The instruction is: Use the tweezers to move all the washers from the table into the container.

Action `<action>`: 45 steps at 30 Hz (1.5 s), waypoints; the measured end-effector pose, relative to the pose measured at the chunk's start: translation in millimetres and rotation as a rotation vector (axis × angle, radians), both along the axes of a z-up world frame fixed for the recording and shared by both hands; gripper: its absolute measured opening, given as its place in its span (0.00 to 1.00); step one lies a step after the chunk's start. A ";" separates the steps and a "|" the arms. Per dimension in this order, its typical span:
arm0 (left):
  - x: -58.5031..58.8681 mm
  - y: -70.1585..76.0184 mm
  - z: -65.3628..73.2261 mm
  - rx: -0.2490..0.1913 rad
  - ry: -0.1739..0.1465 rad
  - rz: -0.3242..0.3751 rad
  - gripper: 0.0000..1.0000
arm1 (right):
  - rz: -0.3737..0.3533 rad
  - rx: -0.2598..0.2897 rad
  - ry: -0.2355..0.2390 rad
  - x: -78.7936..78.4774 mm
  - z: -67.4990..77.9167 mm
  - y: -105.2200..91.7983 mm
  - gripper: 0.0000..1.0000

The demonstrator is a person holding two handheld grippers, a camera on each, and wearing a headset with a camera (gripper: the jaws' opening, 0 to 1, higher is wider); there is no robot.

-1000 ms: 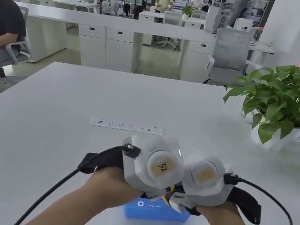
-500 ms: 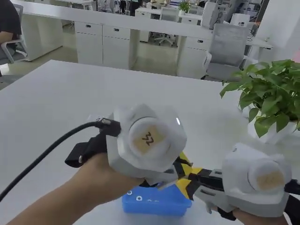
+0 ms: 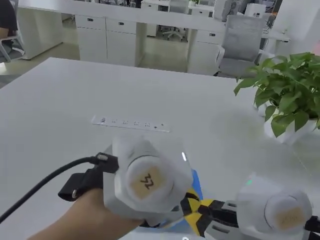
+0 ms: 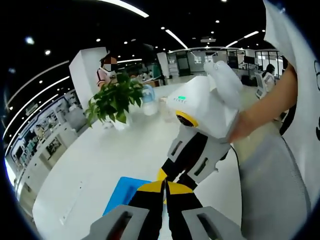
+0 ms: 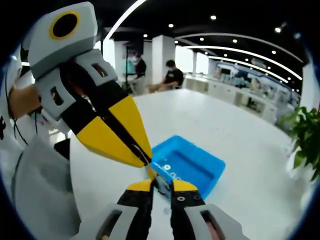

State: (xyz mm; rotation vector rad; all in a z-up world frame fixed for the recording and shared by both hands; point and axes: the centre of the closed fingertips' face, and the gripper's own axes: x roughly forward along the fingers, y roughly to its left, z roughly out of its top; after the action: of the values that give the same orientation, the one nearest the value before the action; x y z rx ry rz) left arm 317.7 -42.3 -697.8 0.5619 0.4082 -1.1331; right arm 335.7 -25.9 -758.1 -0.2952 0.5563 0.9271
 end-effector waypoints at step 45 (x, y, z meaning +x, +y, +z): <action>1.0 -5.6 -63.7 0.018 0.159 -0.009 0.00 | 0.030 -0.040 0.148 -7.9 -67.2 -4.7 0.08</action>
State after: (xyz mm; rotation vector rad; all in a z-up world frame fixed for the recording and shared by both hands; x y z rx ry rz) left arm 318.7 -47.9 -761.5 0.4916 0.5540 -1.1874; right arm 327.8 -30.6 -825.3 -0.2731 0.7093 0.9730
